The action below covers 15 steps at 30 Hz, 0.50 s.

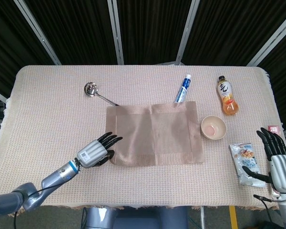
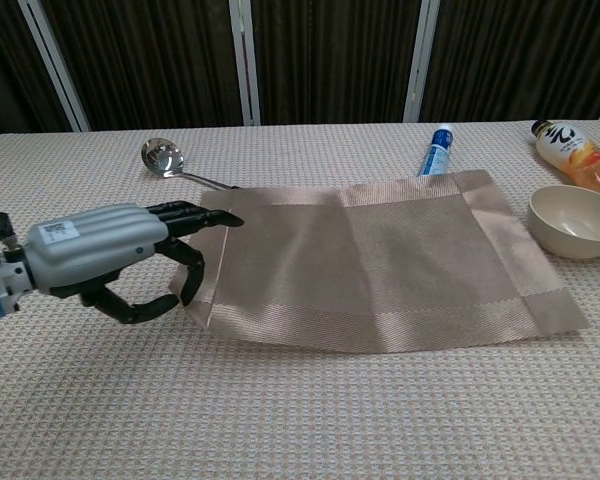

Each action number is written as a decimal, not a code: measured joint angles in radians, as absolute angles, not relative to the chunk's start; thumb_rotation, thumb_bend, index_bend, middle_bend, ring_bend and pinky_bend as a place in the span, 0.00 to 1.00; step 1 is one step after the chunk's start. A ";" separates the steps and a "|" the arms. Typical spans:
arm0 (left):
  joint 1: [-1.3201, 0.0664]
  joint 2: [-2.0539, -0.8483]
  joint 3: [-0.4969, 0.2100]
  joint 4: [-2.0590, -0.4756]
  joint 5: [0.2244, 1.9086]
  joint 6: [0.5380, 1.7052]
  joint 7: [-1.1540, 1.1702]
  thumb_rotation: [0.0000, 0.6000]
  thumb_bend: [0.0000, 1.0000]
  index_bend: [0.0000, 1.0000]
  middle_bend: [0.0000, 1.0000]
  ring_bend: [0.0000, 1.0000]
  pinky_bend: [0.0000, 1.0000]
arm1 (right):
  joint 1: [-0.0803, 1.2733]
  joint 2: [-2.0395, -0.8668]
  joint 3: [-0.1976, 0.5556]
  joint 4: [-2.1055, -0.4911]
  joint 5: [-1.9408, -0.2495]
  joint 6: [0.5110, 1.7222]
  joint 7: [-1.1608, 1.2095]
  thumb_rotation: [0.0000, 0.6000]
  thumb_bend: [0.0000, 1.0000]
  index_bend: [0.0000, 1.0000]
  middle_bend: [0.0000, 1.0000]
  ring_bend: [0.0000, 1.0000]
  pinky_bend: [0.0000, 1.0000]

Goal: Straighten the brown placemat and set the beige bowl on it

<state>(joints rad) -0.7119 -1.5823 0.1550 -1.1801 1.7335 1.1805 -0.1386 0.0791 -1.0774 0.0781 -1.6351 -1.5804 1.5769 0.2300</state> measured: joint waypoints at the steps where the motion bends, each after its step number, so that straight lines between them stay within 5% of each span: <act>1: -0.699 -1.561 0.165 -1.203 1.735 1.190 -0.127 1.00 0.47 0.67 0.00 0.00 0.00 | 0.078 -1.076 0.078 -1.638 -1.582 1.579 0.229 1.00 0.00 0.00 0.00 0.00 0.00; 15: -0.583 -1.453 0.245 -1.297 1.749 1.249 -0.067 1.00 0.47 0.67 0.00 0.00 0.00 | 0.065 -1.057 0.071 -1.667 -1.619 1.616 0.230 1.00 0.00 0.00 0.00 0.00 0.00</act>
<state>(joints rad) -0.5831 -1.4525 0.2453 -1.2973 1.7486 1.2486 -0.0673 0.0645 -1.0574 0.0711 -1.6666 -1.6190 1.6157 0.2302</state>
